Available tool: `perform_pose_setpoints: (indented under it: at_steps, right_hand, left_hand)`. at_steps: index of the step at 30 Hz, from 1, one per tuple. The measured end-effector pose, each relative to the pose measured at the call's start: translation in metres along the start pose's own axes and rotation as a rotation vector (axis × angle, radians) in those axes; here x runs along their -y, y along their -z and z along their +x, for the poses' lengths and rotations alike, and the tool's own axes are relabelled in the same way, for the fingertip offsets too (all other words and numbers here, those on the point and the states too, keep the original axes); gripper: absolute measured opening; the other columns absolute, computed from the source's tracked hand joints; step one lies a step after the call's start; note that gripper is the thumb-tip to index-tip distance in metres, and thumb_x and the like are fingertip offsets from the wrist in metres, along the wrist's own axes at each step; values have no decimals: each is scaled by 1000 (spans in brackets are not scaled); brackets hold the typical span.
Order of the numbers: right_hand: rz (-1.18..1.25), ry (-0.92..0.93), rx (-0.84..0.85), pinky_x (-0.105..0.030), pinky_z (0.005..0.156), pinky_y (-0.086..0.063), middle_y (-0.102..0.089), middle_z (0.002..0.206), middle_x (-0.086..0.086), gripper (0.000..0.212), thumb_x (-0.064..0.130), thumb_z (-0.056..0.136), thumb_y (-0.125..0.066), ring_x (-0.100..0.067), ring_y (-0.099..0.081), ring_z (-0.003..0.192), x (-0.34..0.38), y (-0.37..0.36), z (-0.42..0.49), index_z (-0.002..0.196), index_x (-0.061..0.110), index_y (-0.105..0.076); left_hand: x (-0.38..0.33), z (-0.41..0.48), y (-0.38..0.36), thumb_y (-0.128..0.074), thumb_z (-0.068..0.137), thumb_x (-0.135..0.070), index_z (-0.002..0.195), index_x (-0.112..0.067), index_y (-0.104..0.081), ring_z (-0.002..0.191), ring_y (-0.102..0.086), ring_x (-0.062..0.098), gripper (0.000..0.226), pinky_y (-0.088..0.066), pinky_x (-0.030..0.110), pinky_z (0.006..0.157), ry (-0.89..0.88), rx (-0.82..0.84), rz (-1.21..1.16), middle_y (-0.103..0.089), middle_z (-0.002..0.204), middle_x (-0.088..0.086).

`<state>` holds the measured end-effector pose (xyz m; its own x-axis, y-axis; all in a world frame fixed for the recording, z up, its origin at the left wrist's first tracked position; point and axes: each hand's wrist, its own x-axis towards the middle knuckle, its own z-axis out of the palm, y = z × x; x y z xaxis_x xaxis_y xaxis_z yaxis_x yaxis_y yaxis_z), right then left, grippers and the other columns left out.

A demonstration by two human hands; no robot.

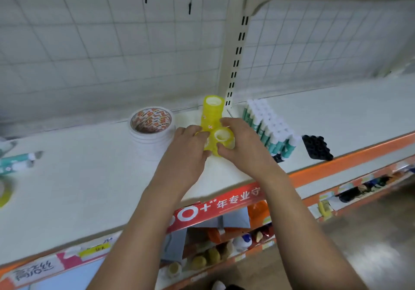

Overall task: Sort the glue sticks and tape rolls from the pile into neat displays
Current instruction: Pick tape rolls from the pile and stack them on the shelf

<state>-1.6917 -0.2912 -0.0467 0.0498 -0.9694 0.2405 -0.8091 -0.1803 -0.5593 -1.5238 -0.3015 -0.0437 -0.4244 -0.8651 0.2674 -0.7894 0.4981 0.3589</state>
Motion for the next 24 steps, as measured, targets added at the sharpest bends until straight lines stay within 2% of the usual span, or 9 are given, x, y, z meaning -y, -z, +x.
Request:
perform_pose_setpoints:
  at_steps: [3,7,9,12,14,17,19,21,24]
  right_hand:
    - [51,6,39,-10,89,-28,-51,132,-4,59,18,83,-71,-16,-48,122,-11,-4,11,138,11,-47]
    - [128,40,100,-13,91,-30,-49,130,3,69,25,79,-77,-7,-47,118,-26,0,16,140,18,-45]
    - [133,30,114,-17,93,-33,-48,129,3,71,24,77,-78,-8,-47,118,-36,6,14,140,18,-45]
    - [87,-6,117,-22,93,-38,-53,128,-2,66,21,79,-75,-15,-51,118,-47,12,12,138,14,-48]
    - [66,-15,151,-21,87,-40,-58,123,-2,58,21,81,-73,-16,-54,112,-50,14,13,134,13,-51]
    - [55,5,197,-23,75,-42,-63,111,0,36,22,82,-71,-16,-59,101,-52,13,16,115,13,-61]
    - [58,20,210,-27,74,-45,-65,106,-1,28,25,82,-69,-17,-61,96,-52,13,17,105,12,-63]
    - [57,22,227,-30,78,-48,-65,107,0,31,31,82,-70,-16,-61,96,-51,14,19,107,13,-64]
    - [84,-2,257,-31,79,-50,-65,111,5,40,36,80,-73,-12,-60,98,-50,16,23,115,19,-62]
  left_hand:
    - [-3,8,-3,-64,91,-21,137,-14,-52,121,-44,30,48,-33,36,101,48,-8,10,-51,137,8]
    - [-10,22,-6,-68,87,-24,134,-14,-55,120,-50,29,49,-36,36,101,107,-31,3,-56,134,8]
    - [-17,30,-9,-71,84,-26,133,-13,-56,120,-51,30,52,-37,35,100,134,-49,-33,-58,131,9]
    - [-29,39,-17,-74,83,-29,133,-13,-55,120,-50,29,56,-36,32,96,169,-56,-76,-59,130,9]
    - [-35,43,-23,-74,82,-30,130,-13,-57,117,-52,28,54,-41,35,94,187,-38,-67,-59,128,9]
    - [-36,44,-28,-78,78,-30,131,-13,-56,115,-53,29,60,-44,36,89,229,-50,-83,-61,126,10]
    - [-33,42,-27,-81,74,-30,135,-14,-52,115,-55,28,69,-46,39,90,248,-55,-118,-61,127,9]
    - [-27,38,-25,-82,73,-29,136,-14,-51,113,-57,28,71,-47,39,90,269,-39,-139,-61,127,8]
    - [-19,33,-25,-79,76,-24,126,-9,-58,103,-61,29,56,-49,38,84,305,3,-106,-66,118,11]
